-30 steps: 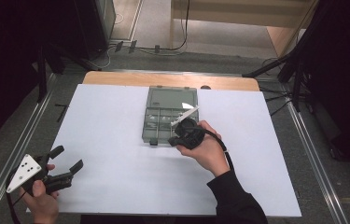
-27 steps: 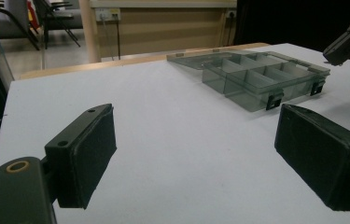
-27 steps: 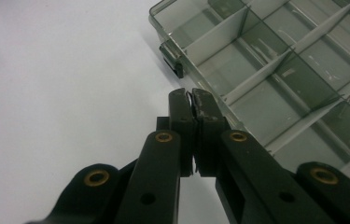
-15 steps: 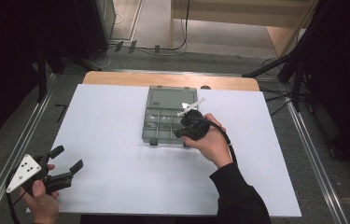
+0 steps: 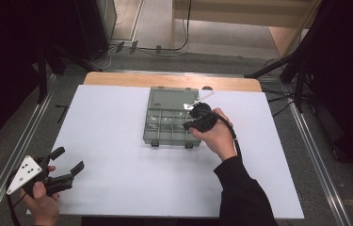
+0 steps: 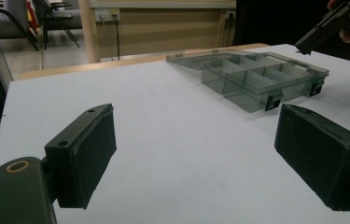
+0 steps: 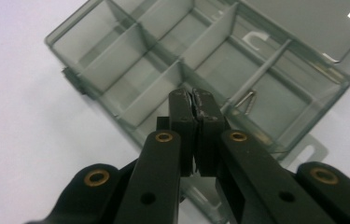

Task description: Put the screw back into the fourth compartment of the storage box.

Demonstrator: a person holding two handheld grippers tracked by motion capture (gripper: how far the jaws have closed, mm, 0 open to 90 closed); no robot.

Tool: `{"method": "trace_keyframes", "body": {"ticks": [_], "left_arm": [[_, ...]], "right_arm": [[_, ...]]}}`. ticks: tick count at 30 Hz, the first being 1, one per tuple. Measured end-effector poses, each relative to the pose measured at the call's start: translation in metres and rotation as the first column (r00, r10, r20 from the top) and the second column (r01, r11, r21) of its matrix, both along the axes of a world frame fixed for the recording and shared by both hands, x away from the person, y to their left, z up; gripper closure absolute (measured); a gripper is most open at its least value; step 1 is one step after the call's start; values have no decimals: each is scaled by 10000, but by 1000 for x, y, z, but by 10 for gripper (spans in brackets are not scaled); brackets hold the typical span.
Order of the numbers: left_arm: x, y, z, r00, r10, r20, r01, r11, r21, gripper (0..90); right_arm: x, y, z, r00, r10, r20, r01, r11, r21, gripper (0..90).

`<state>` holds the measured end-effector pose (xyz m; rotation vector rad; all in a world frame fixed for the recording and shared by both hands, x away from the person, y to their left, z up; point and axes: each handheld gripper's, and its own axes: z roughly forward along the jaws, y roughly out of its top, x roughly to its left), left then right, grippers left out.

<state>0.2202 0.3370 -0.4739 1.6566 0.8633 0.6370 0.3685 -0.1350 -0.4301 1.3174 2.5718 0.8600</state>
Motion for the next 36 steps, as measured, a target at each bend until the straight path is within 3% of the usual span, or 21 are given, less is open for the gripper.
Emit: {"method": "trace_keyframes", "body": {"ticks": [15,26,31,34,36], "left_arm": [[0,0,0,10000,2,-2,-2,10000,-42,127],[0,0,0,10000,-3,3,3,10000,-48,128],[0,1,0,10000,4,-12,-4,10000,-44,127],[0,0,0,10000,-17,-7,17,10000,-16,127],[0,0,0,10000,-29,-14,29,10000,-24,127]], "right_arm": [[25,-11,-8,9966,-817,128,822,9958,-397,898],[39,-14,-25,9927,-1202,79,1205,9896,-791,885],[38,-15,-25,9920,-1242,207,1252,9904,-579,664],[35,-20,-21,9893,-1456,47,1455,9893,113,560],[31,-23,-19,9882,-1520,193,1510,9874,468,474]]}}
